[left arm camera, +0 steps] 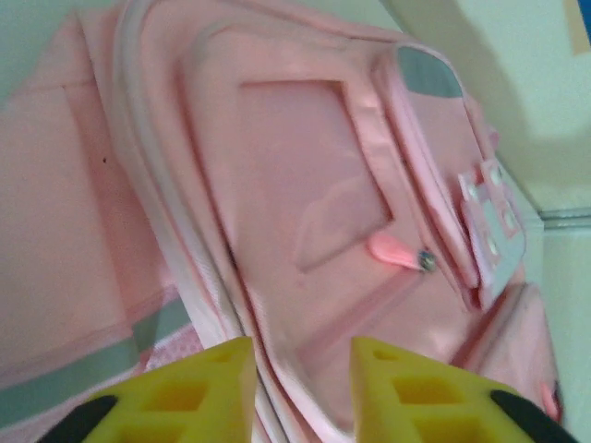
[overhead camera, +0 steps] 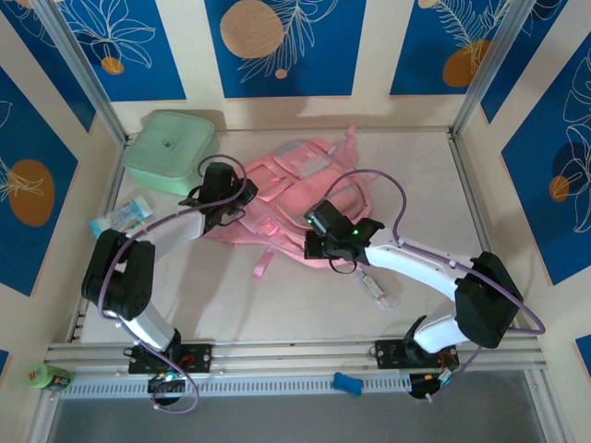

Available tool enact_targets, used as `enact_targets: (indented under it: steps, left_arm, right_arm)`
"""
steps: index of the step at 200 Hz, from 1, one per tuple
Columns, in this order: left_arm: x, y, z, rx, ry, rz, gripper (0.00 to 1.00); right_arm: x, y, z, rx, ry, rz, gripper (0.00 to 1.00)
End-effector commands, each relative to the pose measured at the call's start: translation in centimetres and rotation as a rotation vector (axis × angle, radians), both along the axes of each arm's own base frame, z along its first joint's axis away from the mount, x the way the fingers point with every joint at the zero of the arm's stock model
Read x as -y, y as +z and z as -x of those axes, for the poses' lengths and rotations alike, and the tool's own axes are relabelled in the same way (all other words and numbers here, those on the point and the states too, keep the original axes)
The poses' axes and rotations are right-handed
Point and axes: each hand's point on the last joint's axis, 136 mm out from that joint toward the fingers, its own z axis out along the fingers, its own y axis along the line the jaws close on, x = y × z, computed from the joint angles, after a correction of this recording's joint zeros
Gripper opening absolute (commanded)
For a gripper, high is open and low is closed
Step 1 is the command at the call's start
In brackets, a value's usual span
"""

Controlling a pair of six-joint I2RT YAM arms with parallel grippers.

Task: Pack the student bag
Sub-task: Zip the student bag at the center of the table.

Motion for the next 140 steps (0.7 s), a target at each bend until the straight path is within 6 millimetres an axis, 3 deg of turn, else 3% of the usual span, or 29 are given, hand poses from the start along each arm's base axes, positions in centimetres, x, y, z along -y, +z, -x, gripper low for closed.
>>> enact_targets:
  steps: [1, 31, 68, 140]
  left_arm:
    - [0.4, 2.3, 2.7, 0.049, -0.063, 0.042, 0.39]
    - [2.4, 2.7, 7.0, 0.045, -0.053, 0.101, 0.52]
    - [5.6, 0.5, 10.6, 0.012, -0.001, 0.193, 0.56]
    - [10.4, -1.0, 10.5, -0.014, 0.031, 0.228, 0.53]
  right_arm:
    - [-1.4, 1.1, 0.1, 0.007, 0.039, -0.053, 0.00]
    - [-1.0, 0.5, 0.4, 0.000, 0.036, -0.041, 0.00]
    - [-0.5, 0.6, 0.6, 0.016, 0.024, -0.044, 0.00]
    - [-0.6, 0.5, 0.6, 0.024, 0.012, -0.055, 0.00]
